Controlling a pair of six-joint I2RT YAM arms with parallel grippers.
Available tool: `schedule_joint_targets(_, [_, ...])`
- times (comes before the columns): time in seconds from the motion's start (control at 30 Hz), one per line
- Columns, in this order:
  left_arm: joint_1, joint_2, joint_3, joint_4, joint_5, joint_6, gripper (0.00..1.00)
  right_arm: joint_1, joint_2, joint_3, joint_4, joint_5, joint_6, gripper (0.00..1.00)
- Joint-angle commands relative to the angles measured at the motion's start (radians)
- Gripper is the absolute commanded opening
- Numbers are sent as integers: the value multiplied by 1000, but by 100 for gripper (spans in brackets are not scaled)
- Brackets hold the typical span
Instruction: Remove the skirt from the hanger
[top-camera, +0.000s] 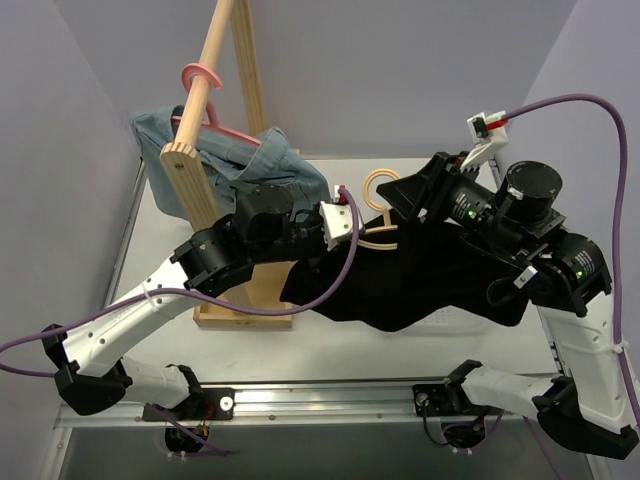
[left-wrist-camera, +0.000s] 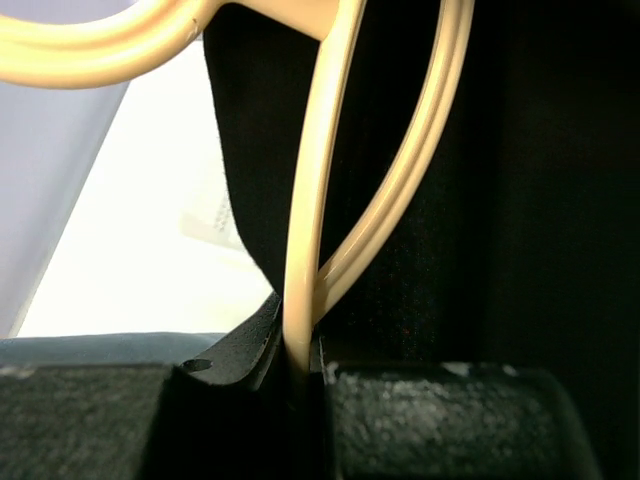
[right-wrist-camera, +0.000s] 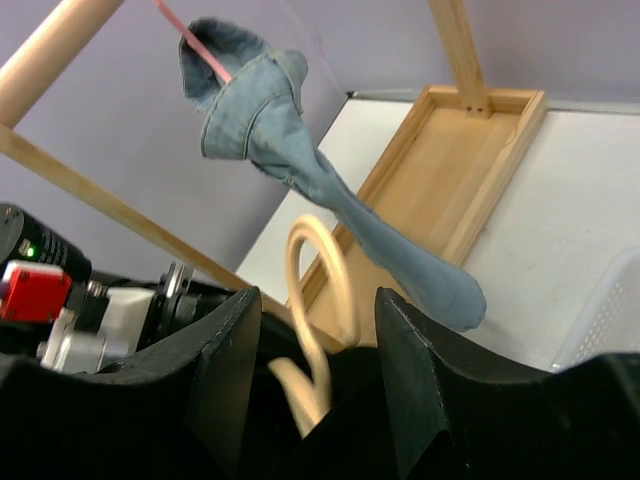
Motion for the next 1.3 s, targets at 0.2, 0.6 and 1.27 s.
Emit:
schedule_joint_targets(0.2, [-17, -113, -10, 80, 73, -26, 2, -4, -8, 80, 7, 91, -7, 45])
schedule_joint_targets(0.6, [-17, -70, 17, 71, 126, -35, 2, -4, 36, 31, 90, -153, 19, 49])
schedule_joint_targets(1.27, [-25, -50, 28, 86, 179, -69, 37, -4, 0, -58, 118, -133, 7, 0])
